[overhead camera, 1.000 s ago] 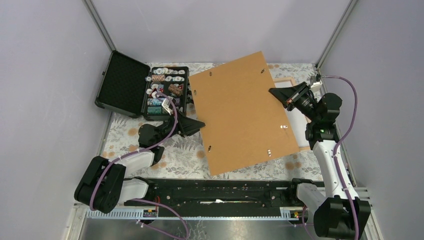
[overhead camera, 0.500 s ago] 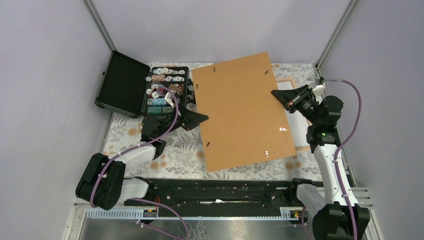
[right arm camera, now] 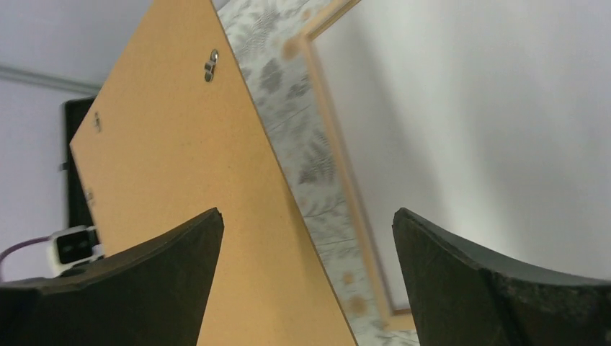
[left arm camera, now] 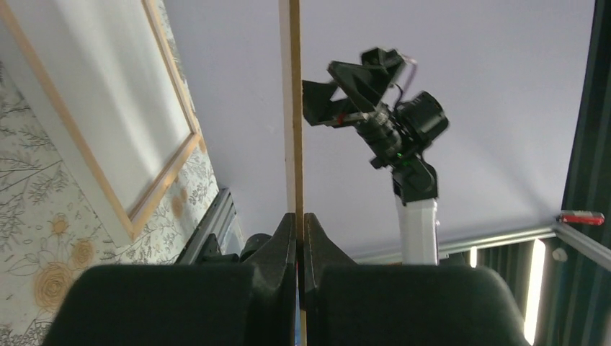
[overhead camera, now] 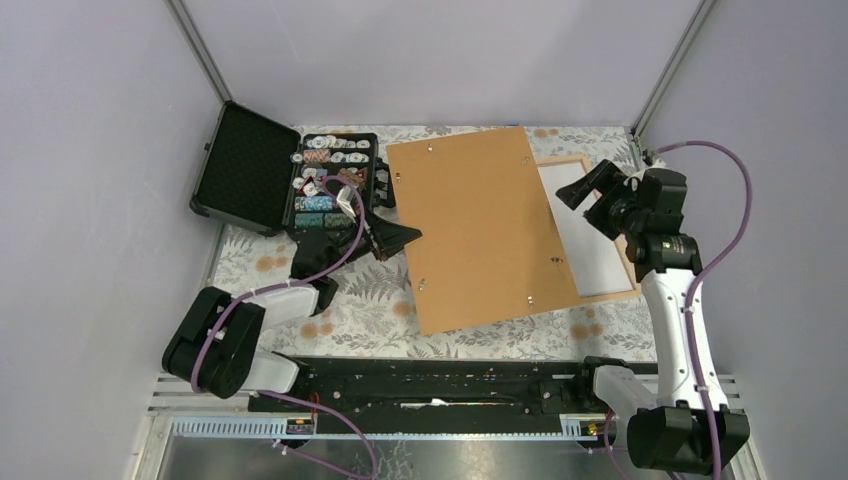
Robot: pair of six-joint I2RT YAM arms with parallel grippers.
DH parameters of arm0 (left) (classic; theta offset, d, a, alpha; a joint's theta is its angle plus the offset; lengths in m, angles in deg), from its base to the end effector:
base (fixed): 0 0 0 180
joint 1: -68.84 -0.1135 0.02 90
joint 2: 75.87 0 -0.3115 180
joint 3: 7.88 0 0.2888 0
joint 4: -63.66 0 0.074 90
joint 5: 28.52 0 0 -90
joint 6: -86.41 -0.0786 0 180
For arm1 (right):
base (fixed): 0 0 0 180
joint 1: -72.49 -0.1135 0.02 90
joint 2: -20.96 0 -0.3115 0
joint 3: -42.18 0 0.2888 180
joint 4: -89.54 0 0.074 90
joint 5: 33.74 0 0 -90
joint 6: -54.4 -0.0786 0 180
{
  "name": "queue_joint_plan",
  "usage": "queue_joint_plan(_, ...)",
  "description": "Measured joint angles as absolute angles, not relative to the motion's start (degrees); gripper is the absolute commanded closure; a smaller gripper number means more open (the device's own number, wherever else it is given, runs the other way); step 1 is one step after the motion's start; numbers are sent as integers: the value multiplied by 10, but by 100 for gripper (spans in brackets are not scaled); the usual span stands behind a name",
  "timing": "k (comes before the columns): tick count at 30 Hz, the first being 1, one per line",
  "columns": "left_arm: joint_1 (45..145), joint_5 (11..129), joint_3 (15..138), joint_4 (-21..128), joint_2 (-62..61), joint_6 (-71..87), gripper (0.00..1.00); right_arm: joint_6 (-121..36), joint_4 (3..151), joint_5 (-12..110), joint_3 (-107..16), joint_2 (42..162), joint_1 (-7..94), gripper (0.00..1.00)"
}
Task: Put the photo into the frame
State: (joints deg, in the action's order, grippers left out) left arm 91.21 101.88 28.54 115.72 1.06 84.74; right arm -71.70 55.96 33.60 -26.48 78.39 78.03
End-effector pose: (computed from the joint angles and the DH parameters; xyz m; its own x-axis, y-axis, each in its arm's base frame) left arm 0.2583 -0.1614 0.2561 -0.8713 -0.4646 -0.1583 0.2106 -0.0627 -0.9756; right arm 0.2728 0.0040 0.3765 -0.4623 0.5911 -0.6610 0.0084 0.7483 0.6633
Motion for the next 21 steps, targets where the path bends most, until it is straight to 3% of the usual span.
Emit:
queue_joint_plan(7,943,978,292,1135,47,829,100,-618,436,463,-365,749,780,0)
queue_joint_plan(21,1095,804,443,1088,248,759,100,-595,333,397,-452,639,780,0)
